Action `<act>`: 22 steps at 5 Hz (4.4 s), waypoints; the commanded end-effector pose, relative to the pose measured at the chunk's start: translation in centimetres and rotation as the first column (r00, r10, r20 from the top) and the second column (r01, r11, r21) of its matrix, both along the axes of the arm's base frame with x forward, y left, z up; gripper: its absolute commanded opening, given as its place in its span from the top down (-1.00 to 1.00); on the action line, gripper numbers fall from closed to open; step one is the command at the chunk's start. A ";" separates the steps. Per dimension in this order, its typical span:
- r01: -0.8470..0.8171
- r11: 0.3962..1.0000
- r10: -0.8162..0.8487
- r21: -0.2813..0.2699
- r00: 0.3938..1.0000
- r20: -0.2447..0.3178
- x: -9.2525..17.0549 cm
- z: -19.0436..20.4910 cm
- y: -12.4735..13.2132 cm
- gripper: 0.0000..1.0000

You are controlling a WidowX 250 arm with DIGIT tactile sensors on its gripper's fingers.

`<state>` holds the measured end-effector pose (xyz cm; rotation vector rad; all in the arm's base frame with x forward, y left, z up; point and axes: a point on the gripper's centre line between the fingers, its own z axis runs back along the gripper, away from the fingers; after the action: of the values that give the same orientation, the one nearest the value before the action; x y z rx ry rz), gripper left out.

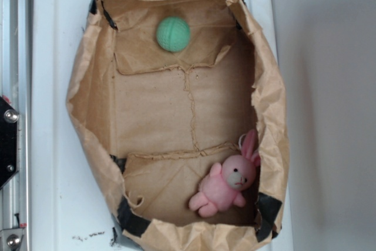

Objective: Grab the green ball.

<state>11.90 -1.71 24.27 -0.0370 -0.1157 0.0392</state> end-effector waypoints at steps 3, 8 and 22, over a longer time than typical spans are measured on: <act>0.002 1.000 0.000 -0.023 0.995 0.103 3.5 -1.0 -1.6 -1.00; -0.224 0.973 0.216 0.051 0.967 0.133 12.4 -4.7 -2.7 -1.00; -0.901 0.435 0.888 -0.004 0.428 0.168 17.8 -14.4 3.8 -1.00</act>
<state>29.39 1.37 8.59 0.1417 -0.2409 1.1193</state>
